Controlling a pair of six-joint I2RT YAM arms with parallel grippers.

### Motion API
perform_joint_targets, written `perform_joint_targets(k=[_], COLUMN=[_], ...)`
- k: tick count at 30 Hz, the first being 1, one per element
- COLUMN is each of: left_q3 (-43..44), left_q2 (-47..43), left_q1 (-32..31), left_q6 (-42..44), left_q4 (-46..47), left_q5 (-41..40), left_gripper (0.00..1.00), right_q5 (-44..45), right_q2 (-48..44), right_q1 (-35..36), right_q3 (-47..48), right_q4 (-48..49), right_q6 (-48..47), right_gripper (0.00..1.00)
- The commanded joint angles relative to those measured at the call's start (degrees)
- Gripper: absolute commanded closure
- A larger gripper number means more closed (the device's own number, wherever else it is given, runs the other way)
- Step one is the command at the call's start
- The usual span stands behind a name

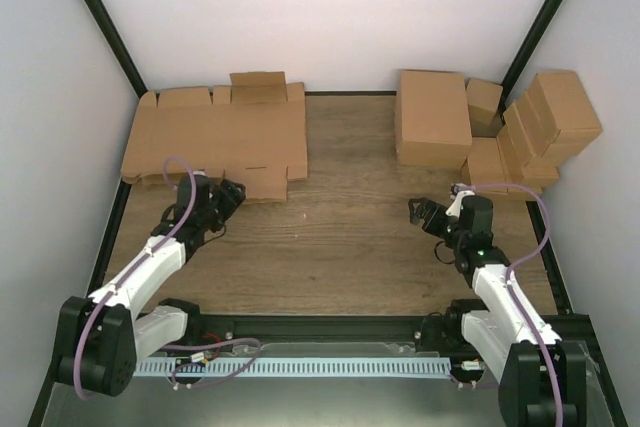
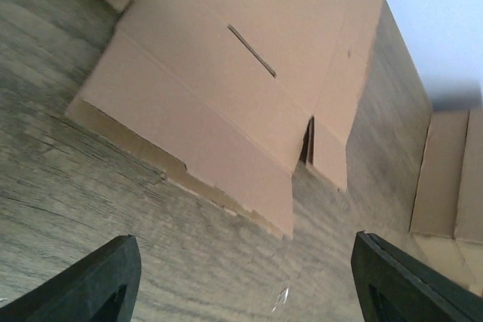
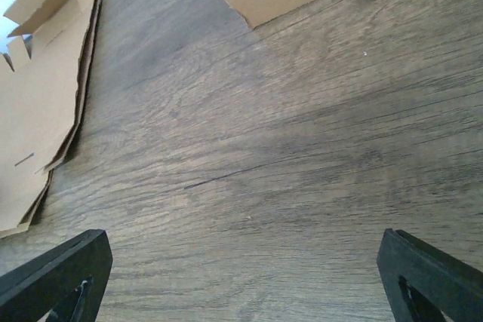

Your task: Fold the paper box

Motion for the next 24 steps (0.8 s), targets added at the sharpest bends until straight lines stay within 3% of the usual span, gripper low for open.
perform_joint_targets(k=[1,13,18,24], left_q3=[1.1,-1.02,1.83,2.39], left_q2=[0.5,7.91,12.38,15.63], left_q1=[1.58,7.88,8.34,8.71], left_q6=[-7.06,-13.1,-12.43,-13.66], left_q4=[0.92,10.09,8.79,10.89], left_q5=[-3.72,4.54,5.29,7.19], left_gripper=[0.25,0.33,0.43,0.45], right_q5=[-0.16,-0.3,-0.61,0.06], right_q2=[-2.63,-2.86,-2.35,-1.84], right_q1=[0.32,0.32,0.32,0.3], right_q3=[-1.17,-1.56,-1.55,-1.37], right_q4=[1.11,2.04,2.35,2.11], right_q6=[1.3,1.41,1.39,1.69], right_gripper=[0.0,0.0,0.0,0.0])
